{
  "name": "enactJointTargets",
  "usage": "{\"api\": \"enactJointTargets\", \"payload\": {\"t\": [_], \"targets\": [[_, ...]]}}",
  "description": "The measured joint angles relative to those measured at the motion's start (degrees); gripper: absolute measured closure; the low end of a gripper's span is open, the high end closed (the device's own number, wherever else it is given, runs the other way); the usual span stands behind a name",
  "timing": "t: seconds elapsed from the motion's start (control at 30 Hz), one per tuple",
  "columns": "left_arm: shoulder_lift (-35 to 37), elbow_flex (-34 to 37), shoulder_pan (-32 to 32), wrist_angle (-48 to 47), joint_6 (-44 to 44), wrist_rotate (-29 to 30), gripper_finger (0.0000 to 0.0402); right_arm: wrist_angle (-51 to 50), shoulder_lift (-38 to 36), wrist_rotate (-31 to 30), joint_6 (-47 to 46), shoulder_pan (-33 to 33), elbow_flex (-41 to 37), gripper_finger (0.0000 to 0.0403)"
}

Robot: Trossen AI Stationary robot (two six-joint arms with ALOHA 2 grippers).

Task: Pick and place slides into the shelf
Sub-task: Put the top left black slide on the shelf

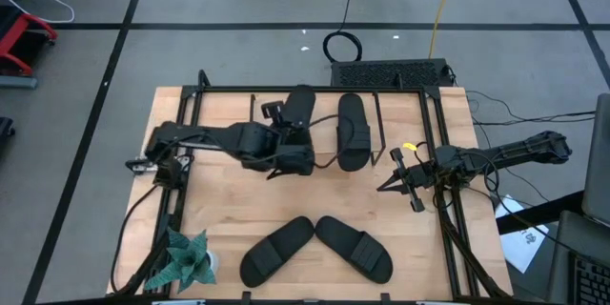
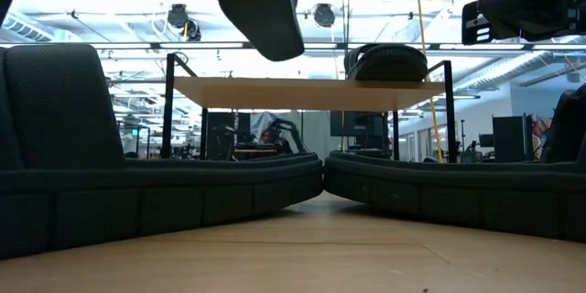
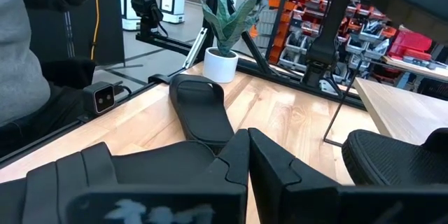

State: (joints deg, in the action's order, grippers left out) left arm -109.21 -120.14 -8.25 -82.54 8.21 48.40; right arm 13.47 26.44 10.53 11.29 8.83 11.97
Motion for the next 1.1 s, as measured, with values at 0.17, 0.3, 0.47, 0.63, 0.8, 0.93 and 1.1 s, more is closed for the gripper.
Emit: {"api": "enactJointTargets", "payload": {"t": [0.17, 0.3, 0.47, 0.63, 0.8, 0.93, 1.1], "targets": [[-4.42, -3.08, 1.50, -4.57, 6.31, 1.84, 0.0401, 0.00, 0.02, -0.01, -0.02, 0.00, 0.00, 0.0403], [-7.22, -3.08, 1.75, -7.76, 12.69, 5.73, 0.0401, 0.00, 0.00, -0.01, -0.03, -0.01, 0.00, 0.0403], [-9.31, -3.02, 1.64, -7.54, 11.84, 5.72, 0.0401, 0.00, 0.02, -0.01, -0.04, 0.01, 0.00, 0.0403], [-11.39, -2.97, 1.70, -7.34, 11.00, 5.78, 0.0401, -0.02, 0.00, 0.02, -0.06, 0.00, 0.00, 0.0403], [-12.18, -2.97, 1.83, -7.01, 14.02, 8.43, 0.0401, 0.00, 0.01, 0.02, -0.07, -0.01, 0.00, 0.0403], [-12.61, -2.95, 1.87, -6.92, 16.57, 9.24, 0.0401, 0.00, -0.01, 0.02, -0.09, 0.00, 0.00, 0.0403], [-14.81, -2.95, 1.86, -7.55, 18.35, 8.05, 0.0401, 0.00, -0.01, 0.02, -0.08, 0.00, 0.00, 0.0403]]}}
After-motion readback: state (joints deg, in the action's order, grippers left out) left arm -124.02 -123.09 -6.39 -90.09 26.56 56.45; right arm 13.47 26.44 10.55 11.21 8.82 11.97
